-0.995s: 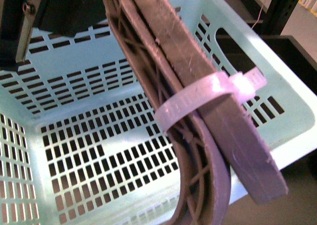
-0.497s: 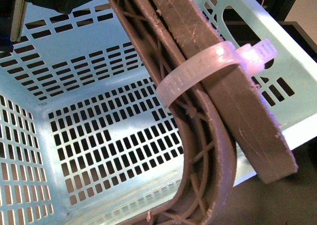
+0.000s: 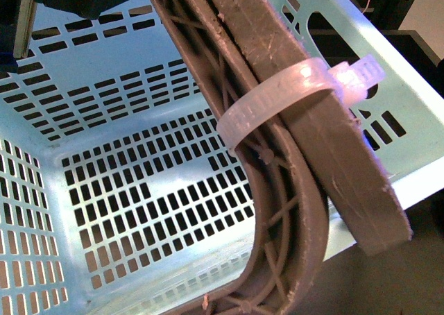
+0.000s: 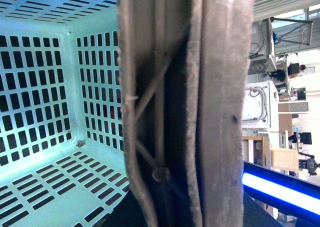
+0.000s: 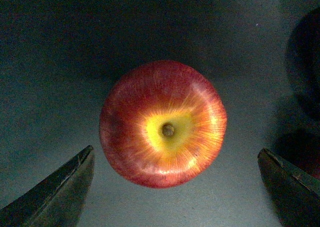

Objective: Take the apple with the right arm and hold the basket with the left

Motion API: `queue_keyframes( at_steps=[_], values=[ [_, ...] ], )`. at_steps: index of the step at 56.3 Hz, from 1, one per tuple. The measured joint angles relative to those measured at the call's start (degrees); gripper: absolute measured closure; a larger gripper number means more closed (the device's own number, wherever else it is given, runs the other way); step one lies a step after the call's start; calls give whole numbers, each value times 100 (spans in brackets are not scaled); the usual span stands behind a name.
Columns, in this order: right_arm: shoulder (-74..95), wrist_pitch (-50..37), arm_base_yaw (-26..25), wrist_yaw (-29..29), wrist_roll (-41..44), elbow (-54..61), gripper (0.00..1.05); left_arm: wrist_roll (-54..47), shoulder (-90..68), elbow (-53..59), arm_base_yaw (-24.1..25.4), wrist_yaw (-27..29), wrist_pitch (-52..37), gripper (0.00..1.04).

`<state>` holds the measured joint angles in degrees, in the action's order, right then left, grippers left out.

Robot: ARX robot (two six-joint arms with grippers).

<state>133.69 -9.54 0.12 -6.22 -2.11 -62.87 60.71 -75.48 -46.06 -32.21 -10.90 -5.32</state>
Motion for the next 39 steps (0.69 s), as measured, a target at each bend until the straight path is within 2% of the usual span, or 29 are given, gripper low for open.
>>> queue_keyframes(
  at_steps=[29, 35, 39],
  values=[
    [616, 131, 61, 9, -232, -535, 9, 0, 0, 0, 0, 2, 0, 89],
    [686, 105, 74, 11, -282, -538, 22, 0, 0, 0, 0, 0, 0, 89],
    [684, 44, 63, 22, -295, -511, 25, 2, 0, 0, 0, 0, 0, 89]
  ],
)
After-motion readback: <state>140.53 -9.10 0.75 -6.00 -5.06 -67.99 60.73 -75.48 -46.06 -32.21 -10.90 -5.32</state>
